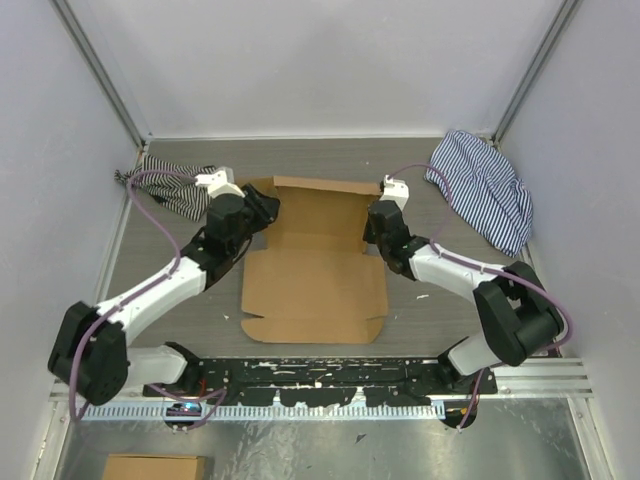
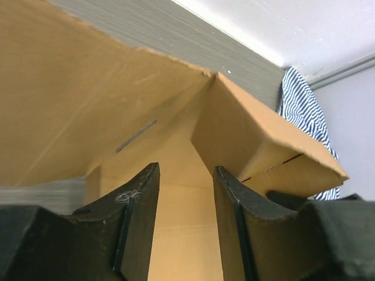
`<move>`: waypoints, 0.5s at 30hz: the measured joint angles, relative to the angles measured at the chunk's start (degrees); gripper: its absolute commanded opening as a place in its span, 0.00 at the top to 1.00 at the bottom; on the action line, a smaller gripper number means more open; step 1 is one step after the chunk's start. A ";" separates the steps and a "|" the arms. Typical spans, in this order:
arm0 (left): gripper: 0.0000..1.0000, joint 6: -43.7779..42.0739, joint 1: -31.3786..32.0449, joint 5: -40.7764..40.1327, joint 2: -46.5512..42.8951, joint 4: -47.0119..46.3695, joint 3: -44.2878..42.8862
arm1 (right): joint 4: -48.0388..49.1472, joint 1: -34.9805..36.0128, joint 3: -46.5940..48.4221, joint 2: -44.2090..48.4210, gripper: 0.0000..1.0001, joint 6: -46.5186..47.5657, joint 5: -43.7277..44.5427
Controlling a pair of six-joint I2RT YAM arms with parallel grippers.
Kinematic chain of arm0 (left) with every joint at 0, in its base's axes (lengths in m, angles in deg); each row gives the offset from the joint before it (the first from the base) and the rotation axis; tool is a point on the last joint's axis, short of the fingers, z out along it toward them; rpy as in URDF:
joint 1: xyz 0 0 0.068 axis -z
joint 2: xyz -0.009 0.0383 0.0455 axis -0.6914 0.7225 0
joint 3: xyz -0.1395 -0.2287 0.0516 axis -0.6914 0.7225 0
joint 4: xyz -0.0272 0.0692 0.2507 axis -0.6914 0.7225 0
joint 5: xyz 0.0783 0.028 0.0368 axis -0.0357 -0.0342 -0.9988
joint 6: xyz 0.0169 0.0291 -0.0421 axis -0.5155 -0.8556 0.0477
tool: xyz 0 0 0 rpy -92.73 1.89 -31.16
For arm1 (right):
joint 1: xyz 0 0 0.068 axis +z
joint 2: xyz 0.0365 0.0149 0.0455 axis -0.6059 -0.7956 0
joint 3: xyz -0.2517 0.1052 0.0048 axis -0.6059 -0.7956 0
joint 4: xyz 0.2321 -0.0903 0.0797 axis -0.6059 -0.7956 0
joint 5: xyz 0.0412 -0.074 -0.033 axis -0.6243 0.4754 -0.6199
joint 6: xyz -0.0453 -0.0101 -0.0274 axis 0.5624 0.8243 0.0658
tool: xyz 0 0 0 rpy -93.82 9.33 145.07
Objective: Fold the paper box
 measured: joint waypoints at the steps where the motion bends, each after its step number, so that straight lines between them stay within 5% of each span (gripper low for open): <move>1: 0.47 -1.18 0.00 -0.85 -1.92 1.81 0.48 | -0.83 0.04 0.94 -0.63 0.99 -0.39 0.96; 8: 0.41 -8.63 0.00 -6.36 -17.81 10.56 4.39 | -4.02 -2.27 4.20 -2.89 0.99 -0.79 6.88; 15: 0.40 -14.58 -0.98 -14.03 -24.55 13.00 8.26 | -5.86 -5.92 3.41 -0.92 0.99 4.37 7.82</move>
